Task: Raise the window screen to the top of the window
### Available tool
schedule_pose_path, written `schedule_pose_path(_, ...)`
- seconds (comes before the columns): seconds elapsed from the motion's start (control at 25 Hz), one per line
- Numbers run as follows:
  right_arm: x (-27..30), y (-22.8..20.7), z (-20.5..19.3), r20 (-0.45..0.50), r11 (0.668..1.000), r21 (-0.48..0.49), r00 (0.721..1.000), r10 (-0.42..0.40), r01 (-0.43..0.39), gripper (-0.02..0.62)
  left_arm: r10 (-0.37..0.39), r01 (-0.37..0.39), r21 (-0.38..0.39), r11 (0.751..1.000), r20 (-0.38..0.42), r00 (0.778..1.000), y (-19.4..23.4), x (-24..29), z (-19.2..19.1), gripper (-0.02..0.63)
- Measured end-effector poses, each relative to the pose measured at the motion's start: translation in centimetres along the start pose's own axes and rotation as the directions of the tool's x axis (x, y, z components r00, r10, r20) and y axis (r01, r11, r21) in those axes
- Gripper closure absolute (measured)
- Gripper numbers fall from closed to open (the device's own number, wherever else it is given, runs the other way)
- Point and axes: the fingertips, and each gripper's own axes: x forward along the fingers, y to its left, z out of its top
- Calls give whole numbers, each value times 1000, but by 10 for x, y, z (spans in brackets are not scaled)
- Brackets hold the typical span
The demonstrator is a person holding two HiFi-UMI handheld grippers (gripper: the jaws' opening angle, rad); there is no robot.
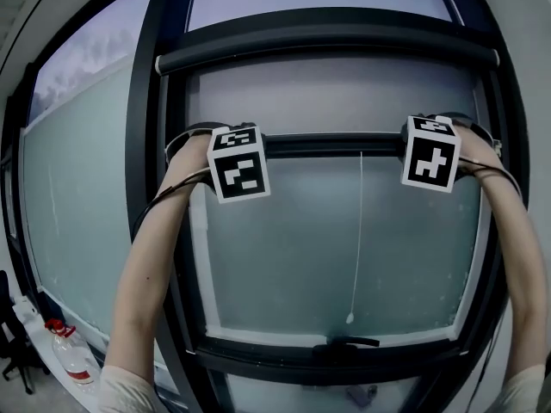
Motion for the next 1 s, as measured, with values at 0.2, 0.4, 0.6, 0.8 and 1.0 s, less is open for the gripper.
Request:
schedule_pose_path(0.2,-3,-43,3,-12,998,5,998,-55,55,575,35,-35,-2,999,-1,999,42,-4,-1,592)
schedule_pose_path(0.4,-2,-70,2,-14,995,23,995,-101,101,575,72,-71,24,997,-24,997,70,-2,-1,592)
schedule_pose_path(0.6,-2,-103,3,-6,987,33,988,-156,156,575,123,-122,25,992,-28,992,104,-5,-1,591)
schedule_pose_path(0.8,-2,-125,-7,-69,982,47,981,-180,184,575,164,-160,66,985,-56,985,132,-6,1,591)
schedule_pose_path(1.0,-5,-158,1,-34,975,45,975,-218,219,575,206,-204,58,977,-42,978,167,-10,0,591)
